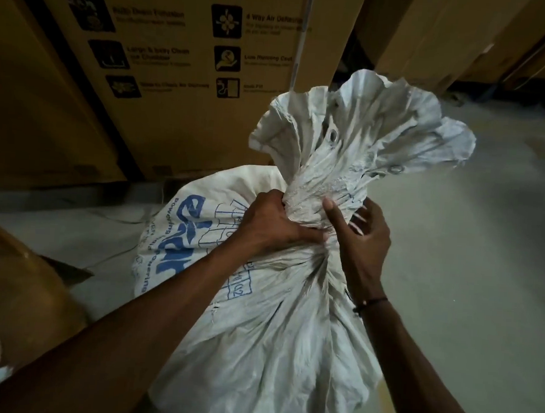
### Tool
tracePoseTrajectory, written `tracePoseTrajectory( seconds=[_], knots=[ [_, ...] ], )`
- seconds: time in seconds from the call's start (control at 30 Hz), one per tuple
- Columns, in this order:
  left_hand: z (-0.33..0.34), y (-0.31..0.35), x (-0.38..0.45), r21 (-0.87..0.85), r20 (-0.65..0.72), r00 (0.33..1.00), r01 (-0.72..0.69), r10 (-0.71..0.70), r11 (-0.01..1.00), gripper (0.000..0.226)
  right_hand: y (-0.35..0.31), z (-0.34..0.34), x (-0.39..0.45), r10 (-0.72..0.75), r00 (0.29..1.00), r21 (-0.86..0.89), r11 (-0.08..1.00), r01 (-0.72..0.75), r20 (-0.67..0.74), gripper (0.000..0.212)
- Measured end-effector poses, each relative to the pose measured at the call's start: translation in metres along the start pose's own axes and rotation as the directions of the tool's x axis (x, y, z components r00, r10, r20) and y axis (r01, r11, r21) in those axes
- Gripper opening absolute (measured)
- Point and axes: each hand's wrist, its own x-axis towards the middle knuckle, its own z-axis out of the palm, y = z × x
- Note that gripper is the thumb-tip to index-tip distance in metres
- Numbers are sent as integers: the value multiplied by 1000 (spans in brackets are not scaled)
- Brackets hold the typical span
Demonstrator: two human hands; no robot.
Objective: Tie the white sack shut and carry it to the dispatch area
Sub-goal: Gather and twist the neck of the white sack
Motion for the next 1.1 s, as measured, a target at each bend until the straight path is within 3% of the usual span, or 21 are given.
tracePoseTrajectory(
  seconds=[0.07,0.13,0.23,0.37,0.43,0.53,0.67,0.73,0.8,0.87,0.93,1.0,1.1],
  knots=[
    [2,2,0,78,-48,999,-9,13,997,101,23,-8,-21,21,996,73,997,-27,88,77],
    [2,10,2,166,-40,999,-20,27,986,98,38,-5,-44,-44,963,50,998,32,265,101],
    [-10,24,4,258,128,991,-58,26,964,87,35,16,-58,-73,930,-45,994,96,360,136],
    [-35,48,-2,144,406,913,-113,45,983,43,16,48,-46,-28,975,-18,999,33,220,111],
    [-44,54,-4,41,504,863,-62,33,997,32,16,62,-36,-7,993,-45,999,13,114,113],
    [-58,46,-1,-77,521,848,-62,94,995,20,27,73,-18,19,996,-19,1000,-18,89,107],
    [-57,16,12,-91,473,851,-209,227,974,4,47,74,5,9,983,171,984,-41,185,65],
    [-59,-2,10,-35,466,839,-301,282,953,26,53,71,11,19,966,305,947,-100,259,47],
    [-65,-21,11,-51,447,817,-383,364,922,38,61,70,13,-35,929,395,910,-122,368,58],
    [-67,-45,13,-162,351,824,-415,445,895,33,66,70,14,-99,910,402,912,-79,403,72],
    [-61,-67,22,-191,185,862,-439,472,878,31,69,66,14,-150,898,396,918,-29,413,65],
    [-53,-82,31,-180,80,887,-435,454,882,61,69,58,14,-237,857,394,918,44,457,54],
    [-33,-85,30,-22,113,895,-431,431,902,103,66,53,16,-399,813,398,889,228,425,54]
  ],
)
